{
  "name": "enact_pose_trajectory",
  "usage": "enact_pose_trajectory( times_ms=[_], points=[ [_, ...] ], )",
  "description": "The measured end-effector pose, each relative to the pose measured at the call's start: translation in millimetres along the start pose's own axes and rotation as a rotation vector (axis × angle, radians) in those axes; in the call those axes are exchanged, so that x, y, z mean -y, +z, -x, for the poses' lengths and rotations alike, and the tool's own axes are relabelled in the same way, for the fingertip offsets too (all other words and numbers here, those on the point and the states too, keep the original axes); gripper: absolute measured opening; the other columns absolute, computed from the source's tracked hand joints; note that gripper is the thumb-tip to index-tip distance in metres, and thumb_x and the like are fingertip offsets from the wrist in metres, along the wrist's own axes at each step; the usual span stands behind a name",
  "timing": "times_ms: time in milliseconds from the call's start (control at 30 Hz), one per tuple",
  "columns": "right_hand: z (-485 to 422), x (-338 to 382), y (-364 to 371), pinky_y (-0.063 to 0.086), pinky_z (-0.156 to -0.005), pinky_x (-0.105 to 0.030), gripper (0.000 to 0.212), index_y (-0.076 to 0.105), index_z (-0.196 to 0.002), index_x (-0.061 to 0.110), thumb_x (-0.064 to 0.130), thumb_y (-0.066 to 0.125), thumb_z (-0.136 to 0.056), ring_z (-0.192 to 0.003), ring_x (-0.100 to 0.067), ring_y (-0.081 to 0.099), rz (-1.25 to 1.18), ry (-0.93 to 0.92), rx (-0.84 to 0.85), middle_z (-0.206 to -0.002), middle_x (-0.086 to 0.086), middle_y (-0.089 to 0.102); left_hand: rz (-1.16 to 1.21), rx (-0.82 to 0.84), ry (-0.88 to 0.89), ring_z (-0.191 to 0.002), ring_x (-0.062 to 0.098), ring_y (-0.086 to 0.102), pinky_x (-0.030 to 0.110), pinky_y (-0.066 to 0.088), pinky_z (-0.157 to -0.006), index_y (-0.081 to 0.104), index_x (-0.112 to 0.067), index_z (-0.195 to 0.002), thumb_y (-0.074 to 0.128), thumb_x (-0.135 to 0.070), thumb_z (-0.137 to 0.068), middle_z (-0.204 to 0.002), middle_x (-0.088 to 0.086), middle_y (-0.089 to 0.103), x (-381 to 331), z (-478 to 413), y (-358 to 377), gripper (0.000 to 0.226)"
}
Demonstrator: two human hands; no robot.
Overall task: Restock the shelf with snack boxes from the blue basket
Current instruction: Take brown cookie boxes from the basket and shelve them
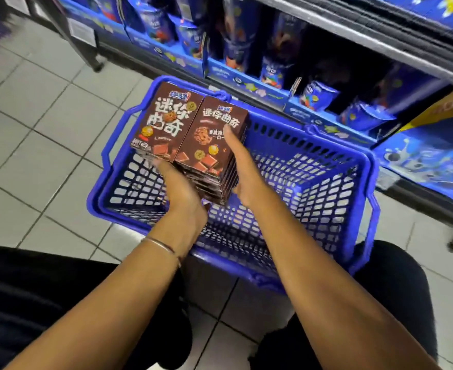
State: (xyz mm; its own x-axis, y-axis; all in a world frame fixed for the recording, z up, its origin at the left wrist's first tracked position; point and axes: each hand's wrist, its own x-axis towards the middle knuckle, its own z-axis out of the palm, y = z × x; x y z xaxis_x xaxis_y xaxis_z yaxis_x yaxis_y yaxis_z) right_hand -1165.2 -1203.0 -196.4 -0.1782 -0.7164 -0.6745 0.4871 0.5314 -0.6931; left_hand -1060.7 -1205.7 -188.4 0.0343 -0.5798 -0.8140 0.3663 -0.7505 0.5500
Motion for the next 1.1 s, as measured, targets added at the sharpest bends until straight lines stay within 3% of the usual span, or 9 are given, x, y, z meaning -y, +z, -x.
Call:
enact_pose_trajectory(
  times_ms=[100,167,300,533,633,733,833,1000,1100],
  points=[
    [4.8,8.1,10.4,0.044,-0.103,-0.037,0.072,0.057,-0.140,0.033,0.070,0.068,-0.078,-0.122,-0.012,0.062,0.038,0.048,-0.013,-0.134,0.008,0.066,-0.003,0.045,-0.042,-0.111,0.033,0.074,0.056,0.061,-0.091,0.068,-0.023,-0.135,0.023,-0.091,-0.092,-0.122,0.011,0.078,-8.3,10.9,1.4,0.092],
    [2.0,5.0,12.7,0.046,-0.101,-0.039,0.076,0.054,-0.140,0.030,0.066,0.073,-0.076,-0.122,-0.017,0.062,0.027,0.052,-0.081,-0.137,0.003,0.064,-0.094,0.029,-0.087,-0.091,0.028,0.074,0.044,0.059,-0.069,0.071,-0.027,-0.109,0.023,-0.089,-0.094,-0.094,0.006,0.081,-12.8,13.6,0.4,0.080],
    [-7.4,-12.6,11.8,0.043,-0.109,-0.052,0.091,0.032,-0.151,0.027,0.061,0.075,-0.078,-0.132,-0.025,0.051,0.071,0.031,-0.191,-0.149,-0.005,0.046,-0.181,0.054,-0.126,-0.107,0.031,0.071,0.052,0.056,-0.092,0.074,-0.025,-0.119,0.023,-0.090,-0.092,-0.106,0.008,0.082,-16.8,10.2,-1.5,0.087],
    [-5.6,-16.5,6.9,0.053,-0.097,-0.049,0.089,0.033,-0.150,0.028,0.059,0.075,-0.078,-0.119,-0.026,0.062,0.009,0.026,-0.179,-0.140,-0.006,0.056,-0.168,0.084,-0.138,-0.120,0.040,0.070,0.063,0.046,-0.113,0.069,-0.017,-0.135,0.020,-0.092,-0.091,-0.126,0.018,0.076,-17.6,26.7,1.5,0.100],
    [0.3,-18.1,-1.0,0.059,-0.079,-0.039,0.084,0.040,-0.147,0.029,0.055,0.078,-0.077,-0.106,-0.021,0.069,-0.043,0.002,-0.187,-0.132,-0.004,0.063,-0.179,0.074,-0.142,-0.121,0.040,0.069,0.062,0.045,-0.114,0.069,-0.016,-0.135,0.023,-0.092,-0.091,-0.126,0.018,0.075,-15.8,31.7,1.6,0.099],
    [7.0,-17.6,-12.3,0.058,-0.093,-0.050,0.081,0.045,-0.143,0.024,0.048,0.082,-0.075,-0.109,-0.026,0.070,-0.114,-0.035,-0.206,-0.130,-0.006,0.066,-0.302,0.079,-0.146,-0.118,0.034,0.070,0.057,0.047,-0.111,0.074,-0.016,-0.119,0.020,-0.093,-0.090,-0.117,0.013,0.079,-13.5,37.0,-0.5,0.098],
    [18.4,-11.8,-29.3,0.061,-0.087,-0.050,0.067,0.054,-0.130,0.022,0.040,0.085,-0.073,-0.098,-0.026,0.075,-0.137,-0.057,-0.209,-0.118,-0.006,0.073,-0.448,0.155,-0.155,-0.116,0.030,0.067,0.051,0.049,-0.106,0.076,-0.014,-0.109,0.020,-0.094,-0.089,-0.109,0.008,0.081,-17.3,42.7,-4.6,0.099],
    [48.1,9.0,-45.2,0.059,-0.089,-0.055,0.071,0.055,-0.132,0.021,0.038,0.086,-0.071,-0.097,-0.028,0.076,-0.109,-0.113,-0.095,-0.117,-0.006,0.074,-0.556,0.332,0.028,-0.090,0.025,0.082,0.052,0.061,-0.091,0.072,-0.021,-0.114,0.040,-0.083,-0.095,-0.098,0.004,0.083,-48.2,49.4,-8.4,0.072],
    [67.8,25.6,-36.3,0.056,-0.091,-0.059,0.072,0.054,-0.137,0.014,0.033,0.084,-0.075,-0.103,-0.035,0.073,-0.106,-0.135,0.060,-0.118,-0.012,0.074,-0.585,0.472,0.133,-0.105,0.027,0.079,0.054,0.056,-0.101,0.068,-0.023,-0.130,0.058,-0.082,-0.088,-0.114,0.005,0.081,-67.3,54.8,-0.2,0.072]
  ],
)
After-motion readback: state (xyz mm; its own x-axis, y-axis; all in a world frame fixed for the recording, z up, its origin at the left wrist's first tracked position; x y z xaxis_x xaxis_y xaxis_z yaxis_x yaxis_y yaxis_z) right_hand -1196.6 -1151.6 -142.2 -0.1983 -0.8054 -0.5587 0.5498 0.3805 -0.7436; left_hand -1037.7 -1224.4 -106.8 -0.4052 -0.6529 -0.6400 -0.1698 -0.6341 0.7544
